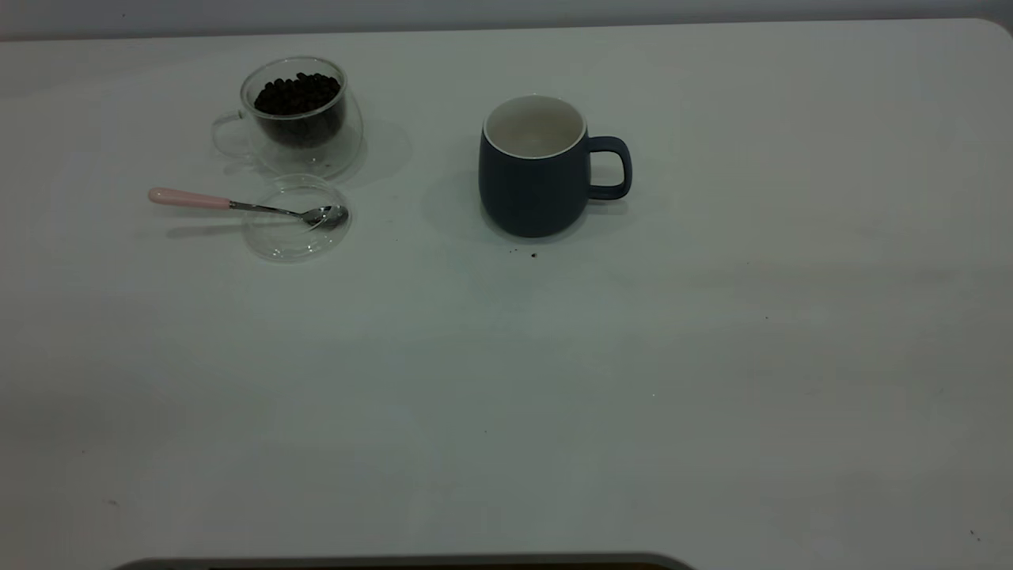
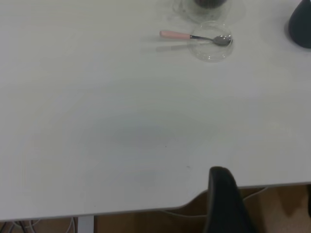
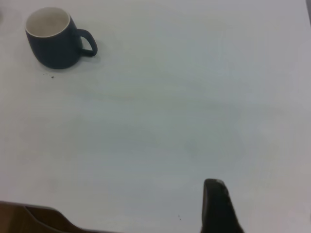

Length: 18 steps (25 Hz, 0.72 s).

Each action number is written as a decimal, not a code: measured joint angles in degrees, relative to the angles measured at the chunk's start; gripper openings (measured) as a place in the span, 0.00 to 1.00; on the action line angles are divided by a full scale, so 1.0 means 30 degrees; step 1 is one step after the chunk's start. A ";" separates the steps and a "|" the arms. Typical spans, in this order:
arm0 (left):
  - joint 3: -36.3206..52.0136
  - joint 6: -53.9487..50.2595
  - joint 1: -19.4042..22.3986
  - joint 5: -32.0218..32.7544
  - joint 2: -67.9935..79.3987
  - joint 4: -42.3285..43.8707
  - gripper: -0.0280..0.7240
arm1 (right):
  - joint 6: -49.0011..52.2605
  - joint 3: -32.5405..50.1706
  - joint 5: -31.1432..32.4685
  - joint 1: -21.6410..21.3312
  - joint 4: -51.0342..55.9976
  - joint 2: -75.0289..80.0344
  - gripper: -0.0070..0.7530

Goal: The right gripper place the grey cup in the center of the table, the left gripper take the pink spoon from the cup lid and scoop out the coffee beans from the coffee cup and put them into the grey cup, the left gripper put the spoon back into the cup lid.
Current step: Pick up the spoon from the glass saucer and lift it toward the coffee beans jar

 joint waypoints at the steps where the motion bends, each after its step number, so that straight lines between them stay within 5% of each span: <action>1: 0.0000 0.0000 0.0000 0.0000 0.0000 0.0000 0.66 | -0.0071 0.0000 0.0000 0.0000 0.0050 -0.0008 0.64; 18: 0.0000 0.0000 0.0000 -0.0020 0.0000 0.0000 0.66 | -0.1082 0.0000 0.0011 0.0000 0.0713 -0.0090 0.64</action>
